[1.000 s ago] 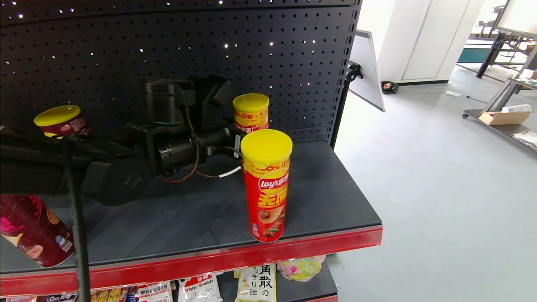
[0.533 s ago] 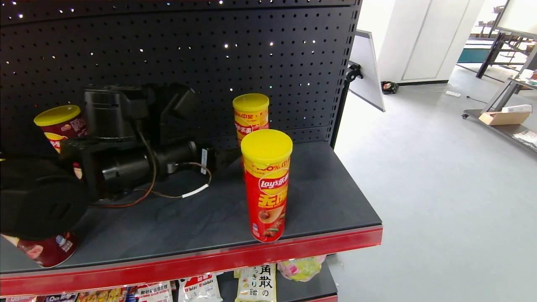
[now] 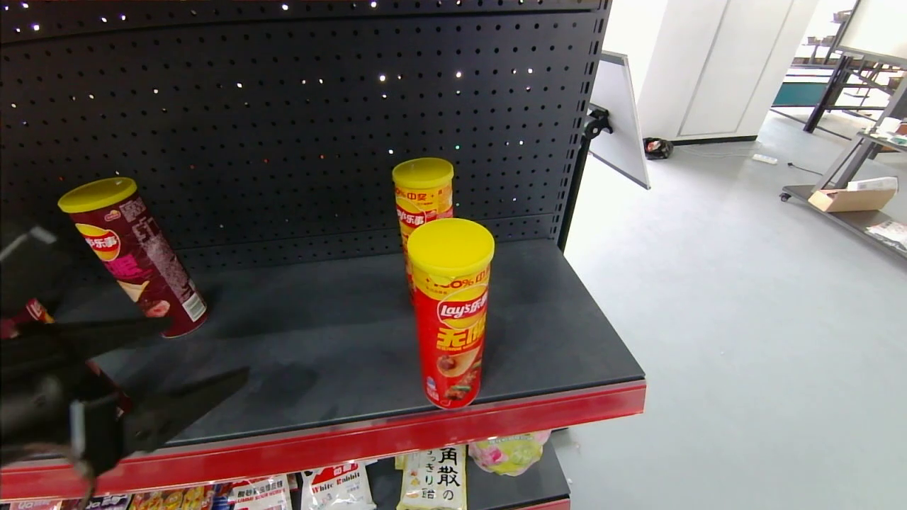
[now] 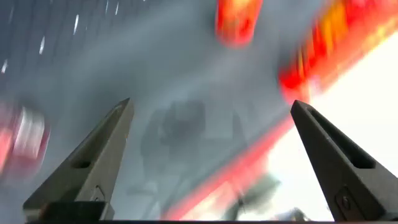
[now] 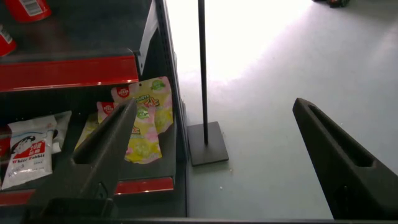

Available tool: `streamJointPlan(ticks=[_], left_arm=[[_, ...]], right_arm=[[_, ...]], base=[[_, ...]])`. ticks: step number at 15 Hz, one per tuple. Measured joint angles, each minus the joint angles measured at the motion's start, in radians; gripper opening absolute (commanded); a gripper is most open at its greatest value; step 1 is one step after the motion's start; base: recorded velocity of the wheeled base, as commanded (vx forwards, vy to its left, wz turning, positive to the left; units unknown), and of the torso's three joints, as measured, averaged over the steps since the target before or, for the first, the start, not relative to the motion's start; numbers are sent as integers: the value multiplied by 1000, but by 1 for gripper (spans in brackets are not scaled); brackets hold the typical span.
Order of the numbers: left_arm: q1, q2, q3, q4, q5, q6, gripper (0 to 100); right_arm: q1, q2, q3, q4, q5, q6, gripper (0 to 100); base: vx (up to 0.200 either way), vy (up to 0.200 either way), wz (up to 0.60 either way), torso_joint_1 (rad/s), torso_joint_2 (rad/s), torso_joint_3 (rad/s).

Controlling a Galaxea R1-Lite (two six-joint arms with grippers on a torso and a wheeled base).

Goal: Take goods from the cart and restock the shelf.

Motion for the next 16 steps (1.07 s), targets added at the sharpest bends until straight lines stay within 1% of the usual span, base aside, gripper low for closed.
streamJointPlan(ticks=[1,2,3,4,6,7,8,10,12,13,15,16], left_arm=[[11,-110,8,104,-1,-9,100],[20,-218,19,187,-2,-27,100],[27,-322,33,248,-2,-46,100],[32,-426,52,293,0,-66,100],[44,-598,98,366,26,-92,100],[57,-659,114,418,69,-100,100],[83,-709,123,463,111,-106,100],[132,-788,140,516,149,-114,100],[200,-829,147,566,190,-134,100],[252,-841,148,598,197,-144,100],[348,-856,154,623,191,-154,100],[372,-873,172,615,170,-156,100]], right_arm=[[0,0,0,0,0,0,100],[0,0,0,0,0,0,100],[0,0,0,0,0,0,100],[0,0,0,0,0,0,100],[0,0,0,0,1,0,100],[0,0,0,0,1,0,100],[0,0,0,0,0,0,100],[1,0,0,0,0,0,100],[0,0,0,0,3,-4,100],[0,0,0,0,4,-3,100],[0,-1,0,0,4,0,100],[0,-1,0,0,5,0,100]], base=[[0,0,0,0,0,0],[0,0,0,0,0,0],[0,0,0,0,0,0],[0,0,0,0,0,0],[0,0,0,0,0,0],[0,0,0,0,0,0],[0,0,0,0,0,0],[0,0,0,0,0,0],[0,0,0,0,0,0],[0,0,0,0,0,0],[0,0,0,0,0,0],[0,0,0,0,0,0]])
